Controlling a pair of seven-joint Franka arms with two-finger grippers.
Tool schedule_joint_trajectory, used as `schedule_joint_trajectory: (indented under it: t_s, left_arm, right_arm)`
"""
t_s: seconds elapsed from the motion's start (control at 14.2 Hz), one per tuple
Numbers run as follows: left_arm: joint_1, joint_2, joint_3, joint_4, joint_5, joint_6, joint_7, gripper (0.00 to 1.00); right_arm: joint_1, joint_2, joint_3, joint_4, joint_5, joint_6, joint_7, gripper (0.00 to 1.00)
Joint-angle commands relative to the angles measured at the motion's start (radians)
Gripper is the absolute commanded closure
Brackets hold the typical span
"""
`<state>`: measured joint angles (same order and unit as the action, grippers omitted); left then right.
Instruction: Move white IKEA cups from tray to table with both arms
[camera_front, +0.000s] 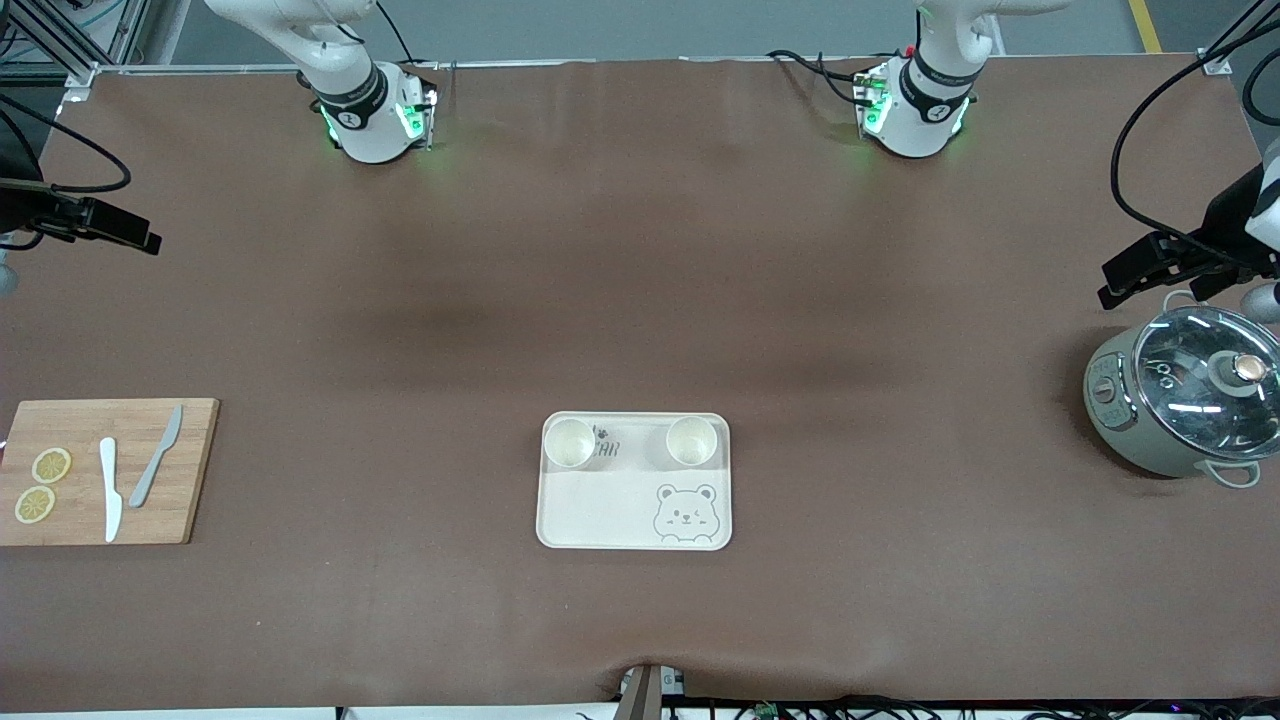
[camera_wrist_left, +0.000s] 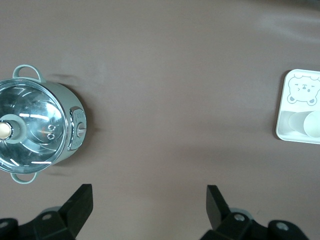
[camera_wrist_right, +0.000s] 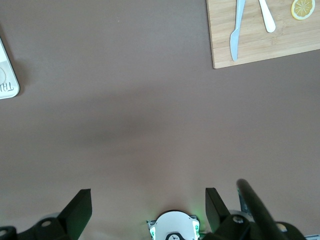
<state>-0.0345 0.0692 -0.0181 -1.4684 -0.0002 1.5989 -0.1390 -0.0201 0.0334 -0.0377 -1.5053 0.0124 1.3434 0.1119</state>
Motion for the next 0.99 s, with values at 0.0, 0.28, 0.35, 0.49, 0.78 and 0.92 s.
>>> schedule_joint_trajectory:
  t_s: [0.0, 0.28, 0.35, 0.49, 0.78, 0.92]
  left_arm:
    - [0.004, -0.011, -0.002, 0.002, -0.003, -0.008, 0.005, 0.0]
    - [-0.001, 0.0, 0.003, 0.003, 0.002, -0.005, 0.007, 0.0]
    - [-0.001, 0.001, 0.003, 0.003, 0.002, 0.001, 0.007, 0.0]
    - [-0.01, 0.038, 0.003, 0.008, 0.009, 0.004, -0.007, 0.0]
    - [-0.036, 0.124, -0.023, 0.005, 0.089, 0.076, -0.044, 0.0]
    - [-0.067, 0.179, -0.023, 0.007, 0.091, 0.076, -0.068, 0.0]
  right_arm:
    - [0.012, 0.005, -0.002, 0.002, -0.023, -0.001, -0.006, 0.0]
    - [0.012, 0.01, -0.002, 0.004, -0.023, -0.001, -0.006, 0.0]
    - [0.012, 0.01, -0.002, 0.004, -0.023, -0.001, -0.006, 0.0]
    - [0.014, 0.008, -0.002, 0.007, -0.023, -0.001, -0.006, 0.0]
    - [0.017, 0.008, -0.002, 0.008, -0.022, 0.002, -0.006, 0.0]
    - [0.017, 0.008, -0.004, 0.008, -0.032, 0.009, -0.003, 0.0]
